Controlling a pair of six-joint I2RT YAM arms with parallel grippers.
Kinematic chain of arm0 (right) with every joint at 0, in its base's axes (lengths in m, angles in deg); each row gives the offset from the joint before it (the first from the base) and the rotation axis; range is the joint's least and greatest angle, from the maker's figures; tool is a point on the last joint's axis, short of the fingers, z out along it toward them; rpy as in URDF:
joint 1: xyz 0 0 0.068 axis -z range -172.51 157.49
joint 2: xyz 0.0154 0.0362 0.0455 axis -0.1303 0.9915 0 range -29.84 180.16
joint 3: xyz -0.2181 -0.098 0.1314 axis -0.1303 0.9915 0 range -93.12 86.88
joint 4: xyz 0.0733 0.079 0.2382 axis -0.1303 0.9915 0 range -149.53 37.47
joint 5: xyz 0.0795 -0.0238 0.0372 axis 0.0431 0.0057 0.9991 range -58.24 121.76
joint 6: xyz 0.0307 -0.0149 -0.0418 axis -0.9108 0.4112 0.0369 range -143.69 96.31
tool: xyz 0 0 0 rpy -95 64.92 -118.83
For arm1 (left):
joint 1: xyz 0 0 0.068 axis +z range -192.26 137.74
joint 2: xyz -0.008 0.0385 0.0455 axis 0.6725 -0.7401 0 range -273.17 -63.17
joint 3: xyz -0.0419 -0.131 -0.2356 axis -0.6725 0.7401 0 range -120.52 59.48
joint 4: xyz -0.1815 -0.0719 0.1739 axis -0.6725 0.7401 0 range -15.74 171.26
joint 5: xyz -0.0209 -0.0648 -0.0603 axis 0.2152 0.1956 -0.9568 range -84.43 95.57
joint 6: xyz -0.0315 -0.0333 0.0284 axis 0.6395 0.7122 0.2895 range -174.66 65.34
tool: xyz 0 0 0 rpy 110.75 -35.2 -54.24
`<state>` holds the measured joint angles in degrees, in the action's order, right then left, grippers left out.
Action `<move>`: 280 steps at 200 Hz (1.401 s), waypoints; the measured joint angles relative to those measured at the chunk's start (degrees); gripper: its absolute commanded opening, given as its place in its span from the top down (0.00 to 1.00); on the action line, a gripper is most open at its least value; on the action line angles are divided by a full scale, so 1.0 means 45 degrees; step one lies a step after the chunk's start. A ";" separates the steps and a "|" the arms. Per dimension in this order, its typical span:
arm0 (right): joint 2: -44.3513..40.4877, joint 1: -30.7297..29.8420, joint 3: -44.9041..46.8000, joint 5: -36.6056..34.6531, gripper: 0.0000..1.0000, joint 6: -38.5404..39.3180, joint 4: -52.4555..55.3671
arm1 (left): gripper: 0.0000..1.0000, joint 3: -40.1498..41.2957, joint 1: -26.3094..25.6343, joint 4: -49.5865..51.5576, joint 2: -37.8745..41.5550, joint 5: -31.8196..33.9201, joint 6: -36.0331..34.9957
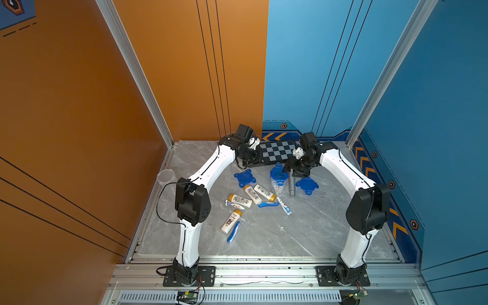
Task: Pack away toiletry kits
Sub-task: Close the fastener on the container.
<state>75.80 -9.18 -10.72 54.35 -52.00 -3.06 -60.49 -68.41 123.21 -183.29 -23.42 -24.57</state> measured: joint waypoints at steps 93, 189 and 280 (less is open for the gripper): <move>-0.0855 0.0355 0.2681 -0.0151 0.49 -0.0355 -0.0675 | 1.00 -0.1865 -0.0534 0.0729 -0.2642 0.0690 -0.0311; 0.0865 0.0549 0.1661 0.0350 0.49 -0.0680 -0.1360 | 1.00 -0.0913 -0.1219 0.0772 -0.2453 0.1520 -0.0471; 0.1885 0.0889 0.0117 0.0622 0.49 -0.0525 -0.1447 | 1.00 0.0913 -0.1681 0.0947 -0.0908 0.1729 -0.0695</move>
<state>84.28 -5.18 -10.20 57.14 -54.36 -9.57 -56.38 -75.98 127.47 -187.37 -15.64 -27.70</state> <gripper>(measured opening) 0.506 0.041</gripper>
